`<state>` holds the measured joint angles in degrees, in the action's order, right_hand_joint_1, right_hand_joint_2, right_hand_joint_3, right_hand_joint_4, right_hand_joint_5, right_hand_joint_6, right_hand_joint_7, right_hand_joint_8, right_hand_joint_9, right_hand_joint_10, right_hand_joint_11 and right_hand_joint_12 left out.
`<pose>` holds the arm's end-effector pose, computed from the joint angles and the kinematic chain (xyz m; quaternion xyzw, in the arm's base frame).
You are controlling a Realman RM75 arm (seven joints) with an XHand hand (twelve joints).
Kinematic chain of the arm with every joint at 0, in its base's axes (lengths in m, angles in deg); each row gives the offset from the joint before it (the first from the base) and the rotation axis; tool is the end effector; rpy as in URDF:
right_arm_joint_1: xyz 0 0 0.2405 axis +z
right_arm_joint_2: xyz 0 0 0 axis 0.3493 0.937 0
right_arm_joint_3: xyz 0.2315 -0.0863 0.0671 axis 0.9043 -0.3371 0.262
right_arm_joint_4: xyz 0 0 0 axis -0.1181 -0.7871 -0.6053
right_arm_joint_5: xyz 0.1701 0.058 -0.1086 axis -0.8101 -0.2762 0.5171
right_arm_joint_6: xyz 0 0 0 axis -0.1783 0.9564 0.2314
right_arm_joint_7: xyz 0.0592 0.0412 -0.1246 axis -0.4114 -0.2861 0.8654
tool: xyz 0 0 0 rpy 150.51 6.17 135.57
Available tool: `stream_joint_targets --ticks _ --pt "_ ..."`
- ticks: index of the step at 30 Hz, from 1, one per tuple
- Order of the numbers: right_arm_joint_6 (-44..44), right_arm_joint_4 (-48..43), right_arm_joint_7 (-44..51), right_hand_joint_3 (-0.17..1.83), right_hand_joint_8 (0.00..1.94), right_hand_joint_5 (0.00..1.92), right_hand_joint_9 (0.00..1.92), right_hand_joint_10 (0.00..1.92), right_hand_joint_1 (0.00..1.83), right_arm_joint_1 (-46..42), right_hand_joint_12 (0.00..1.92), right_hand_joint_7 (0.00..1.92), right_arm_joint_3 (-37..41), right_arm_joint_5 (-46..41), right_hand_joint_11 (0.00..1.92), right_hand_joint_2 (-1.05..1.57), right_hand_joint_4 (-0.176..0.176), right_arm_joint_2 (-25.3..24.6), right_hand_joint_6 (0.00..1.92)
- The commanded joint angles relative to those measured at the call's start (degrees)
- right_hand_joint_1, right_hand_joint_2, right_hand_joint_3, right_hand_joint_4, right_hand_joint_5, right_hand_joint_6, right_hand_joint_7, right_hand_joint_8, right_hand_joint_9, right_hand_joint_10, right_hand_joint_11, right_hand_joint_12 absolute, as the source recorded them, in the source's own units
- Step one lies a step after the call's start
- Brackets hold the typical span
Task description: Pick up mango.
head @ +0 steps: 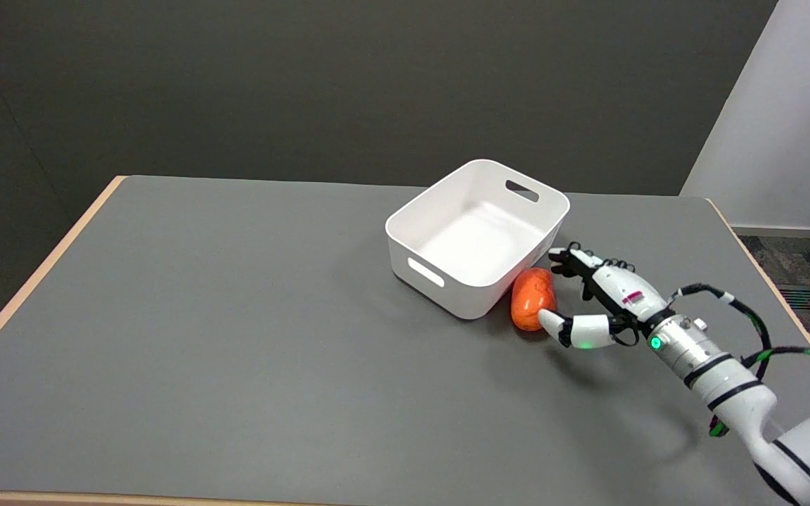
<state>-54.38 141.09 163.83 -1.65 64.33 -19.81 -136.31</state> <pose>-0.3014 -0.2442 0.4215 0.6753 -0.1906 0.1354 0.6995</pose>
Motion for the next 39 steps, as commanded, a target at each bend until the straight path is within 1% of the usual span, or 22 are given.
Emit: stream_joint_targets --ticks 1,5,9,15,20,24,26,29,31,33,35,37,39 --pt "5.58 14.08 -2.35 0.83 0.43 0.14 0.18 0.89 0.51 -4.88 1.69 0.24 3.97 3.85 0.43 0.62 -0.144 2.72 0.41" --pt "6.01 17.35 -2.35 0.83 0.43 0.14 0.18 0.9 0.51 -7.06 1.7 0.25 3.53 3.85 0.44 0.62 -0.146 -0.08 0.41" --pt "5.77 17.57 -2.35 0.82 0.44 0.15 0.18 0.91 0.51 -7.9 1.72 0.25 2.87 3.85 0.45 0.61 -0.15 -1.4 0.41" --pt "5.06 14.95 -2.35 0.82 0.44 0.15 0.18 0.91 0.51 -7.12 1.72 0.25 2.8 3.85 0.46 0.61 -0.15 -1.42 0.42" --pt "4.87 13.89 -2.43 0.82 0.44 0.16 0.18 0.91 0.51 -6.85 1.72 0.25 1.4 3.85 0.46 0.61 -0.145 -0.02 0.42" --pt "6.94 13.87 -2.51 0.82 0.44 0.19 0.19 0.91 0.51 -7.78 1.72 0.27 -1.27 3.85 0.46 0.61 -0.128 2.07 0.44" --pt "8.04 14.03 -2.51 0.82 0.44 0.21 0.19 0.91 0.51 -8.28 1.72 0.27 -1.83 3.85 0.46 0.62 -0.119 2.27 0.46" --pt "8.56 15.14 -2.51 0.89 0.49 0.23 0.21 0.87 0.49 -9.48 1.72 0.26 -1.62 3.85 0.45 0.59 -0.099 1.95 0.51" --pt "8.56 16.01 -2.51 0.82 0.45 0.25 0.19 0.91 0.51 -10.2 1.72 0.29 -1.22 3.85 0.46 0.62 -0.095 1.64 0.5" --pt "8.09 16.59 -2.51 0.84 0.46 0.3 0.2 0.92 0.56 -10.69 1.72 0.3 -0.5 3.85 0.45 0.63 -0.062 1.39 0.57" --pt "7.93 17.28 -2.14 0.86 0.49 0.34 0.24 0.94 0.63 -11.23 1.72 0.35 0.2 3.85 0.46 0.64 -0.047 1.17 0.63" --pt "7.85 18.63 -2.04 0.89 1.15 0.45 0.6 1.33 0.88 -11.49 1.81 0.61 1.55 4.93 0.47 0.71 -0.057 0.76 0.92" --pt "8.27 20.7 -1.95 0.65 1.73 0.46 0.61 1.82 1.23 -11.65 1.91 0.6 3.92 8.94 0.36 1.02 -0.084 -0.68 0.88"
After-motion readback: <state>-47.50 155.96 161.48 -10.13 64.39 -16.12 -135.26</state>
